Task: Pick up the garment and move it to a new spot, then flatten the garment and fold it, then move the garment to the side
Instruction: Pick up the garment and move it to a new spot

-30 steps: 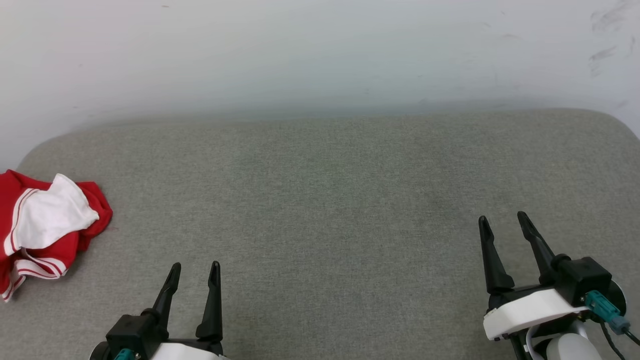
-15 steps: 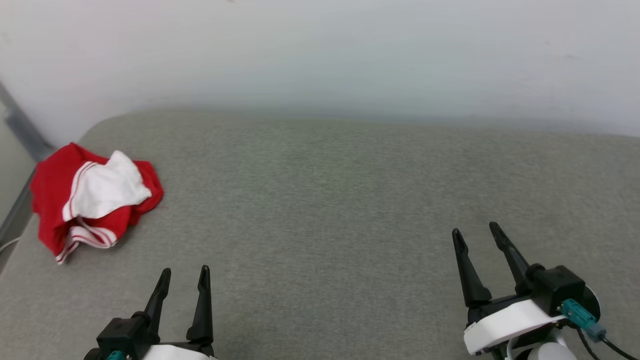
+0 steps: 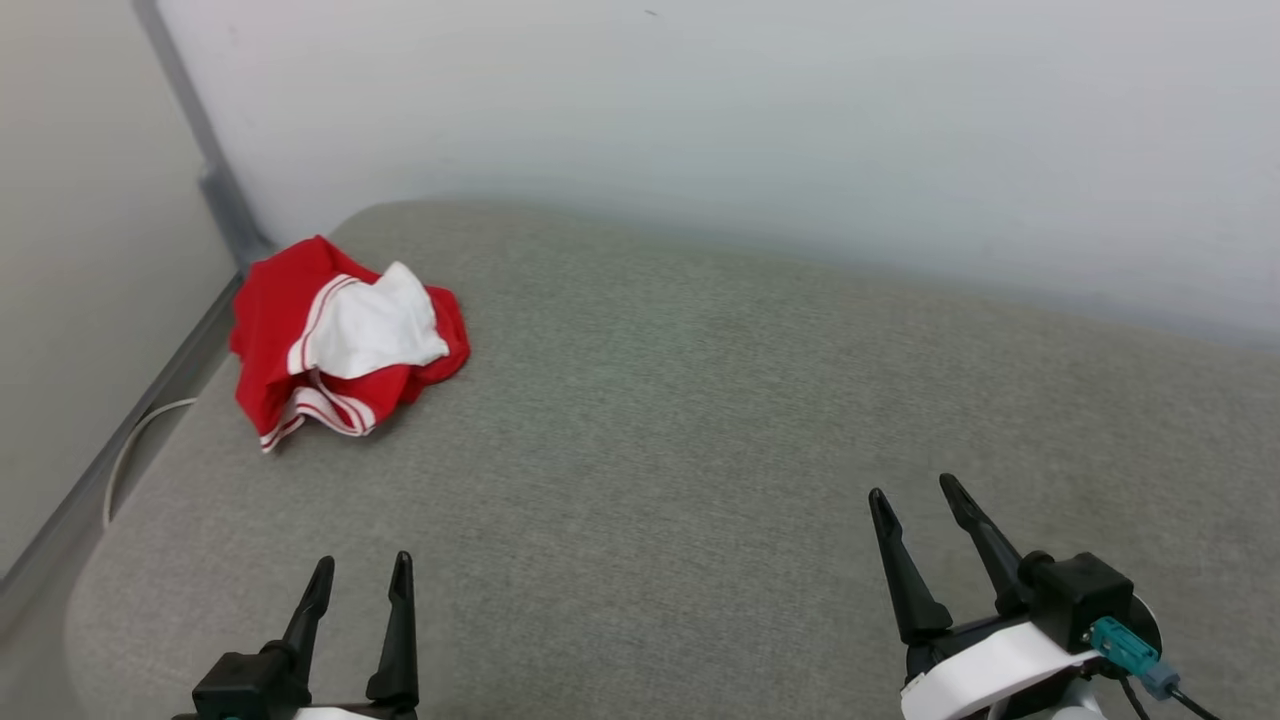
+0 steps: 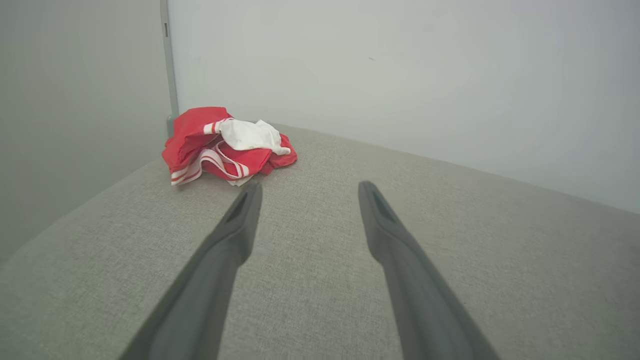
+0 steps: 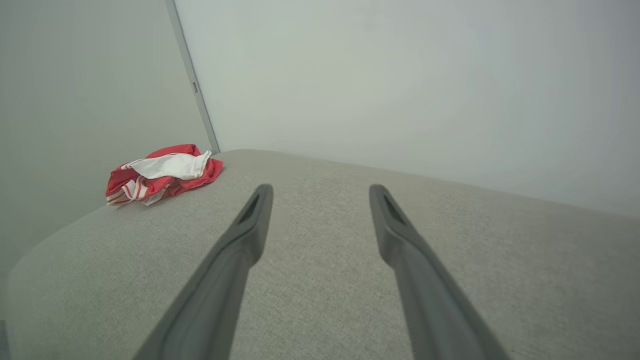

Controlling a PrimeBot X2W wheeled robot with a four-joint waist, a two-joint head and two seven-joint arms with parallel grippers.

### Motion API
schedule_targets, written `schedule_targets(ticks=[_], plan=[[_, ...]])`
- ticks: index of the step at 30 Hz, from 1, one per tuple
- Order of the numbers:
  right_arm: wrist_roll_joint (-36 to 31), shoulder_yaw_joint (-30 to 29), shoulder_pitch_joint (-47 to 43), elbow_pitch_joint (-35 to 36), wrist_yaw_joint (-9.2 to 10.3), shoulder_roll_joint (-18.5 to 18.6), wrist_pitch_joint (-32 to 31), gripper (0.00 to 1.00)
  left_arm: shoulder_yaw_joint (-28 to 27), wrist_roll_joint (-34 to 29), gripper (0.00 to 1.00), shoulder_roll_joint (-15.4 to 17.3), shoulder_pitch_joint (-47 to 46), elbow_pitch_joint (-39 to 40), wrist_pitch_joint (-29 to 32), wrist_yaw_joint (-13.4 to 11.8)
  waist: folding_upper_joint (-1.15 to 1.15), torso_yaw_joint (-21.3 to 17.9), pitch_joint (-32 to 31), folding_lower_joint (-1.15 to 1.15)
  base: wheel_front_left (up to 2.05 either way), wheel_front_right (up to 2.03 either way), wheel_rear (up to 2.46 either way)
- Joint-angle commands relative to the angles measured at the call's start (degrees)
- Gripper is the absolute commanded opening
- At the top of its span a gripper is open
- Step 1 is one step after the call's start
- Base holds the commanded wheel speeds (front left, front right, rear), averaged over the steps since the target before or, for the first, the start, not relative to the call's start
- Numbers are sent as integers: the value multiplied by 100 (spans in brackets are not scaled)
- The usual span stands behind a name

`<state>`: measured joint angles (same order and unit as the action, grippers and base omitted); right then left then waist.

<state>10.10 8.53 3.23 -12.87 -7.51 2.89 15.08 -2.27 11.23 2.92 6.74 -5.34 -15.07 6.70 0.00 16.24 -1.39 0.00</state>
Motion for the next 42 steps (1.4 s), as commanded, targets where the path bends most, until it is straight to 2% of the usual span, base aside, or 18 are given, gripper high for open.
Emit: schedule_targets(ticks=[1, 8, 14, 25, 29, 33, 36, 42], plan=[[27, 23, -107, -9, 4, -3, 14, 100, 18, -50, 100, -6, 37, 0, -16, 27, 0, 181, -58, 0, 0, 0, 0], [133, 120, -150, -19, 4, -2, 14, 100, 116, -126, 100, -6, 115, 11, -16, 63, 0, 515, -140, 0, 0, 0, 0], [166, 127, -151, 1, 4, -2, 14, 100, 64, -253, 100, -6, 144, 140, -16, 67, 0, 609, -152, 0, 0, 0, 0], [-92, 95, 15, 101, 4, -2, 14, 100, -7, 159, 100, 25, -172, -43, -16, 80, 0, 395, 219, 0, 0, 0, 0], [-358, 21, 135, 178, 4, -2, 14, 100, 76, 376, 100, 381, -725, -242, -16, 80, 0, 252, 671, 0, 0, 0, 0], [-664, -101, 274, 302, 4, -2, 14, 100, 182, 694, 100, 998, -1635, -776, 162, 80, 0, 109, 1267, 0, 0, 0, 0], [-879, -167, 376, 432, 4, 43, 14, 100, 299, 1014, 100, 1497, -2374, -1120, 586, 81, 0, 4, 1720, 0, 0, 0, 0], [-1088, -341, 546, 720, 4, 244, -10, 100, 690, 1865, 100, 2590, -3649, -1695, 1849, 74, 0, -228, 2551, 0, 0, 0, 0]])
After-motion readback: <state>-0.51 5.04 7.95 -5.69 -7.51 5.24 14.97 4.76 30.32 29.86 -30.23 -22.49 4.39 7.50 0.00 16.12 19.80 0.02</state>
